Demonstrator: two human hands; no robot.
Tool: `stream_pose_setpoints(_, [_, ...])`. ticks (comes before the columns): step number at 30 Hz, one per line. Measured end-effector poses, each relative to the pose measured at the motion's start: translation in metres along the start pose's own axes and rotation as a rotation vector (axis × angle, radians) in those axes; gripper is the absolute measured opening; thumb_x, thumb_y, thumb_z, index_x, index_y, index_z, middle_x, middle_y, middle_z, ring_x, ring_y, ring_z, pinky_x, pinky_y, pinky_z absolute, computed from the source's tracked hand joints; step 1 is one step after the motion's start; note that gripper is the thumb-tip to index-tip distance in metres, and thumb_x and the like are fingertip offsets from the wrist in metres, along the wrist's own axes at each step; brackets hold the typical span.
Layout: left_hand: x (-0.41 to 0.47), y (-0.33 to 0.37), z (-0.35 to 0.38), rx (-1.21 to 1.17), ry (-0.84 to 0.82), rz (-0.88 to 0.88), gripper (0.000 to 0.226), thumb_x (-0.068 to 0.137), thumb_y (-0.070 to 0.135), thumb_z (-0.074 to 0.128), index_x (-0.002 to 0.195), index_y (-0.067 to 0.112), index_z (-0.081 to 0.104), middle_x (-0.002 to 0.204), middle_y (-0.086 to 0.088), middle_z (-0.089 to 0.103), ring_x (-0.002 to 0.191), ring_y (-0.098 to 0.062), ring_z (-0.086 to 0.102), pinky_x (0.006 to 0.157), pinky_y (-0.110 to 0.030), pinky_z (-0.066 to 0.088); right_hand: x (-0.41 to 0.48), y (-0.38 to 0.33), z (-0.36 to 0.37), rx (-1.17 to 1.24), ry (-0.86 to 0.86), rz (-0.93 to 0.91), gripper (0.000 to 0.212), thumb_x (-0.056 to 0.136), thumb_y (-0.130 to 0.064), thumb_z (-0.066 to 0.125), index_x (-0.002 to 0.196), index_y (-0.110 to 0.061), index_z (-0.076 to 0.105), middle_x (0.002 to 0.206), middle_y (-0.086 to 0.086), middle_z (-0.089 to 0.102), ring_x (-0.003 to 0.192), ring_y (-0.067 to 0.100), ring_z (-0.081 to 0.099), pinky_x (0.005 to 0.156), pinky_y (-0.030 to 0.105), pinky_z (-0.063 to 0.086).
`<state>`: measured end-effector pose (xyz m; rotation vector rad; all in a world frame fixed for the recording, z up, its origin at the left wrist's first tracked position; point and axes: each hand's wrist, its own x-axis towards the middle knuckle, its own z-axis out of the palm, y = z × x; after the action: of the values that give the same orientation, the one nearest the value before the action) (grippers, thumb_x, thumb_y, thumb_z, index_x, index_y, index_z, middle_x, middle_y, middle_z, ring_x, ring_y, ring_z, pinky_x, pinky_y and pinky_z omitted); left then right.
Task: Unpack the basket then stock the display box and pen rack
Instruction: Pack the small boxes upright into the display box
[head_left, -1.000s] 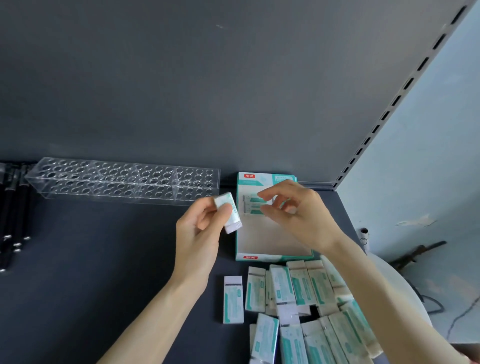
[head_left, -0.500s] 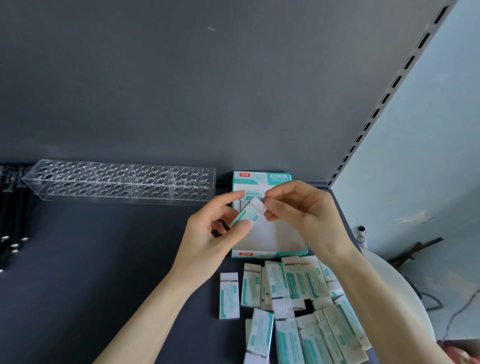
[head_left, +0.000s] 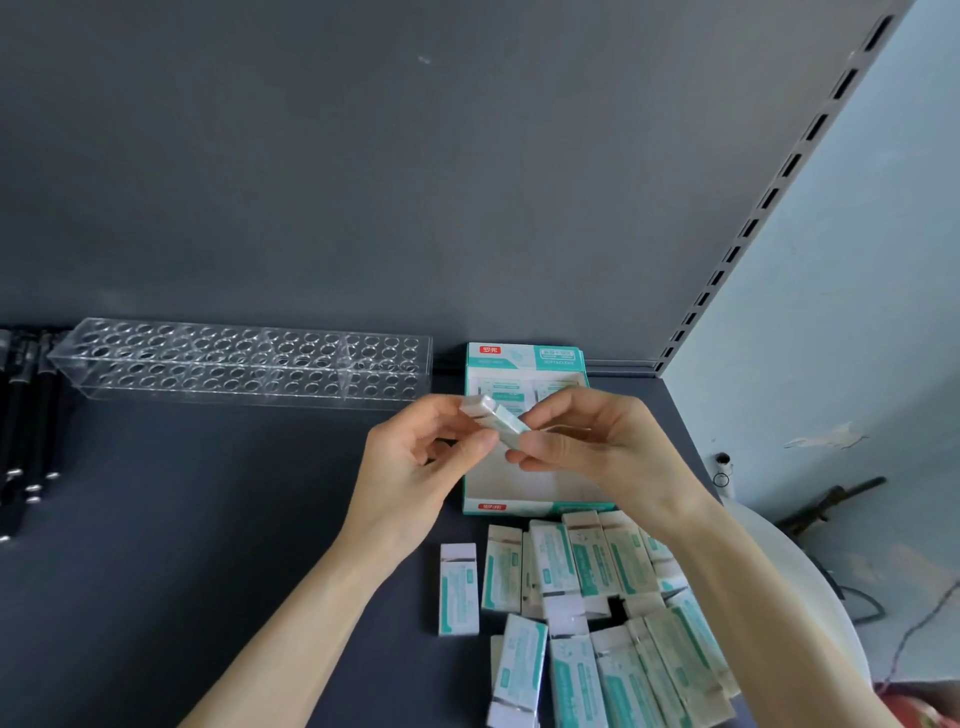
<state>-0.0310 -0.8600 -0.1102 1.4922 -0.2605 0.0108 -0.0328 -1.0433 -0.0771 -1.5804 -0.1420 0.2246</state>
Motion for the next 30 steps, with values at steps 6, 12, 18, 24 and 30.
stream_pose_setpoints(6, [-0.005, -0.005, -0.002, 0.334, 0.029, 0.016, 0.046, 0.071, 0.054, 0.071, 0.112, 0.04, 0.058, 0.112, 0.022, 0.061, 0.106, -0.001, 0.055, 0.087, -0.017, 0.041, 0.001, 0.008, -0.009, -0.416, 0.184, -0.1, 0.027, 0.073, -0.001, 0.076, 0.082, -0.026, 0.069, 0.089, -0.002, 0.067, 0.08, 0.021, 0.065, 0.078, 0.021, 0.053])
stream_pose_setpoints(12, [-0.008, -0.014, -0.001, 0.529, -0.134, -0.145, 0.07, 0.067, 0.057, 0.074, 0.125, 0.056, 0.035, 0.129, 0.034, 0.035, 0.128, 0.002, 0.033, 0.106, -0.025, 0.029, 0.003, 0.012, -0.028, -0.997, 0.338, -0.135, 0.021, 0.075, -0.008, 0.076, 0.094, -0.016, 0.074, 0.1, -0.01, 0.059, 0.093, 0.014, 0.056, 0.084, 0.024, 0.045])
stream_pose_setpoints(18, [-0.01, -0.017, 0.001, 0.591, -0.119, -0.15, 0.087, 0.071, 0.052, 0.073, 0.144, 0.032, 0.032, 0.141, 0.023, 0.032, 0.133, -0.013, 0.031, 0.11, -0.034, 0.028, 0.012, 0.016, -0.023, -1.238, 0.293, -0.088, 0.018, 0.082, -0.012, 0.069, 0.099, -0.019, 0.073, 0.116, -0.005, 0.064, 0.102, 0.021, 0.043, 0.09, 0.03, 0.035])
stream_pose_setpoints(24, [-0.009, -0.019, 0.001, 0.573, -0.108, -0.156, 0.087, 0.07, 0.051, 0.074, 0.144, 0.033, 0.032, 0.14, 0.025, 0.032, 0.133, -0.015, 0.032, 0.11, -0.038, 0.031, 0.023, 0.024, -0.027, -1.318, 0.229, -0.13, 0.018, 0.087, -0.022, 0.064, 0.102, -0.026, 0.072, 0.115, -0.011, 0.064, 0.096, 0.012, 0.026, 0.086, 0.023, 0.021])
stream_pose_setpoints(30, [-0.008, -0.02, 0.0, 0.549, -0.114, -0.181, 0.087, 0.069, 0.051, 0.075, 0.144, 0.035, 0.032, 0.139, 0.026, 0.035, 0.133, -0.014, 0.033, 0.108, -0.038, 0.033, 0.032, 0.03, -0.028, -1.358, 0.246, -0.196, 0.02, 0.088, -0.015, 0.06, 0.099, -0.024, 0.074, 0.112, -0.006, 0.065, 0.097, 0.017, 0.032, 0.081, 0.023, 0.018])
